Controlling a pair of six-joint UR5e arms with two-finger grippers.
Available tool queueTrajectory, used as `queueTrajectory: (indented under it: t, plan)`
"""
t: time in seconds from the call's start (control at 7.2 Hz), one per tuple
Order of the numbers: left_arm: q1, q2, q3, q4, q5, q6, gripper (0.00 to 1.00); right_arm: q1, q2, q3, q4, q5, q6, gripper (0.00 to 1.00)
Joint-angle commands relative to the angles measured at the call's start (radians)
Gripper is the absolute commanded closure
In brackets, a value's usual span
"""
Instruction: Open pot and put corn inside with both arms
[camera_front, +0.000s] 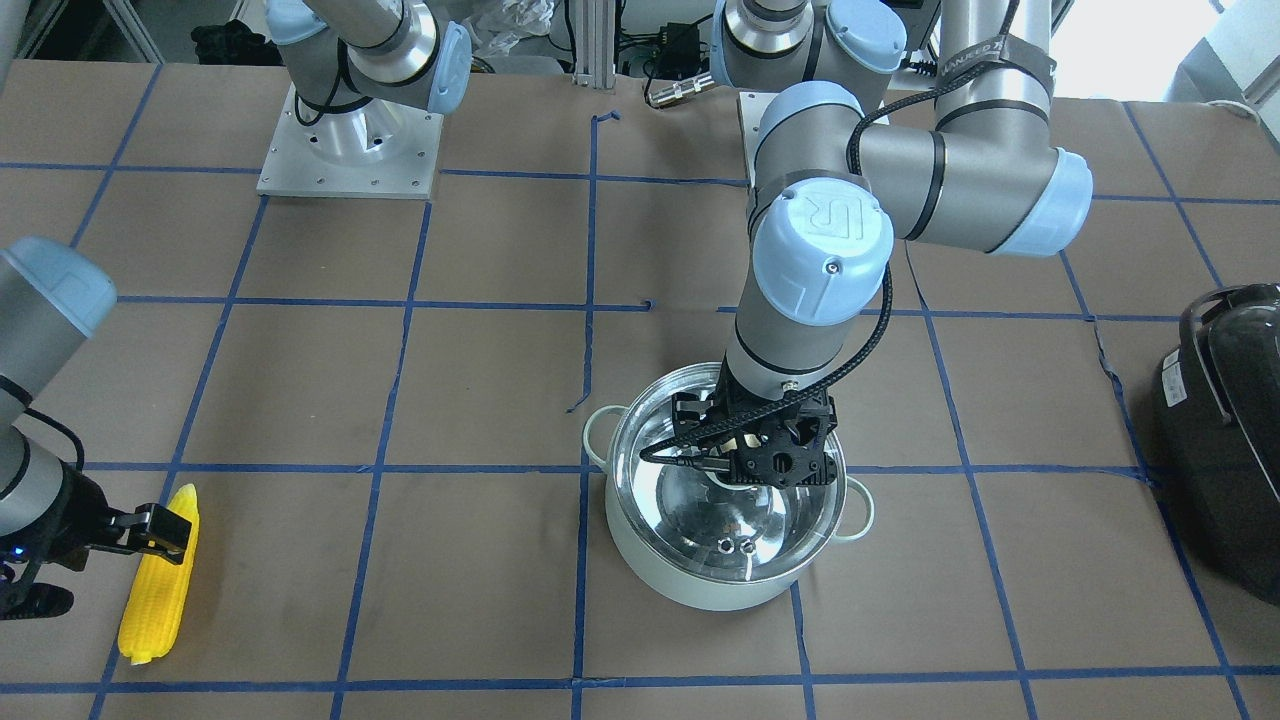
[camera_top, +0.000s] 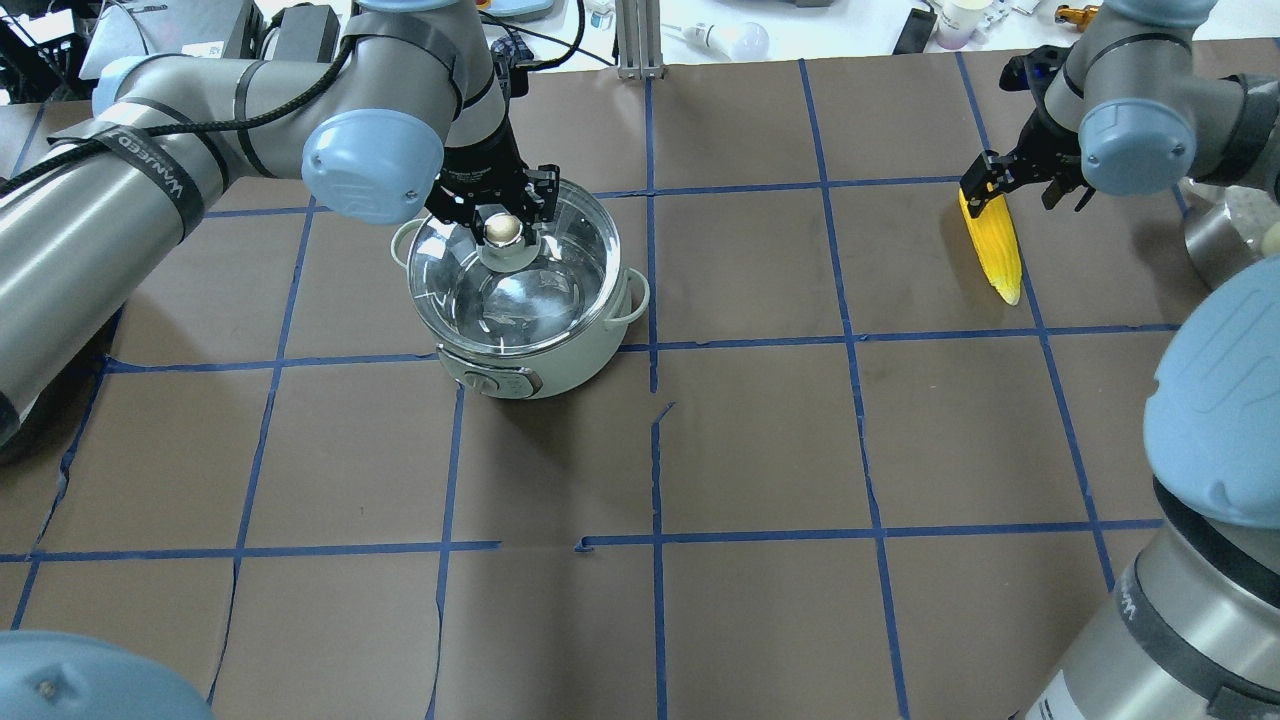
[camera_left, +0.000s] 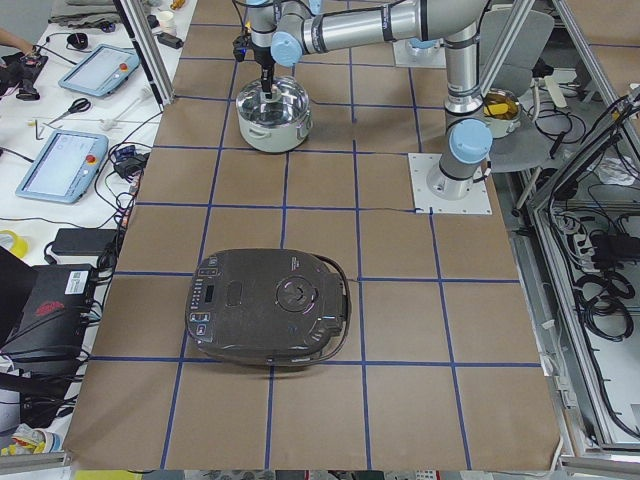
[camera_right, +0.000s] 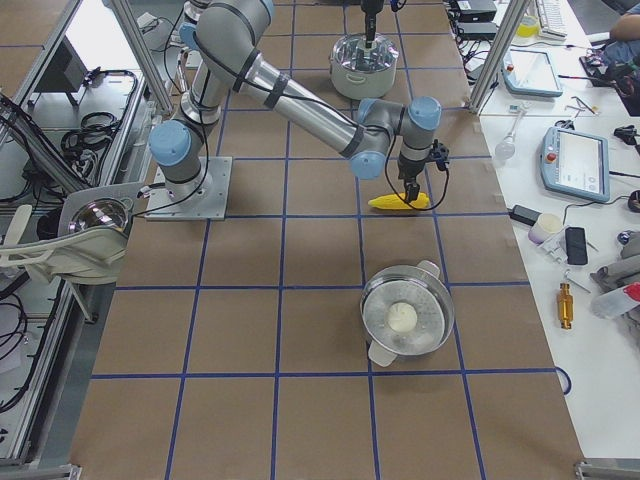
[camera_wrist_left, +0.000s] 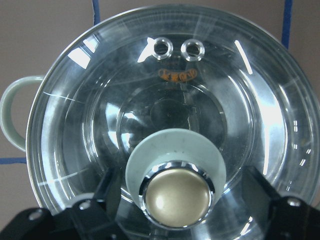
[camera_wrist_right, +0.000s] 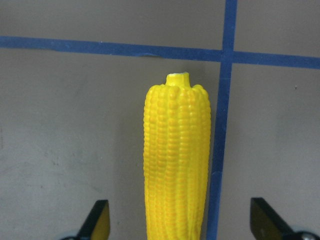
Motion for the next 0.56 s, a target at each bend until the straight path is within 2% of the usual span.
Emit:
queueTrajectory:
  t: [0.0, 0.14, 0.28, 0.42]
  plan:
    - [0.005, 0.017, 0.015, -0.015, -0.001, -0.001, 0.92, -0.001, 0.046, -0.001, -0.016, 0.0, 0.006, 0.0]
    - [0.024, 0.052, 0.04, -0.065, -0.009, 0.0, 0.93, -0.001, 0.064, -0.002, -0.02, -0.002, 0.009, 0.0]
    - [0.044, 0.092, 0.11, -0.177, -0.012, 0.003, 0.93, -0.001, 0.073, -0.002, -0.043, 0.0, 0.018, 0.0]
    - [0.114, 0.097, 0.177, -0.263, -0.053, 0.043, 0.93, -0.001, 0.075, -0.004, -0.043, 0.0, 0.033, 0.3]
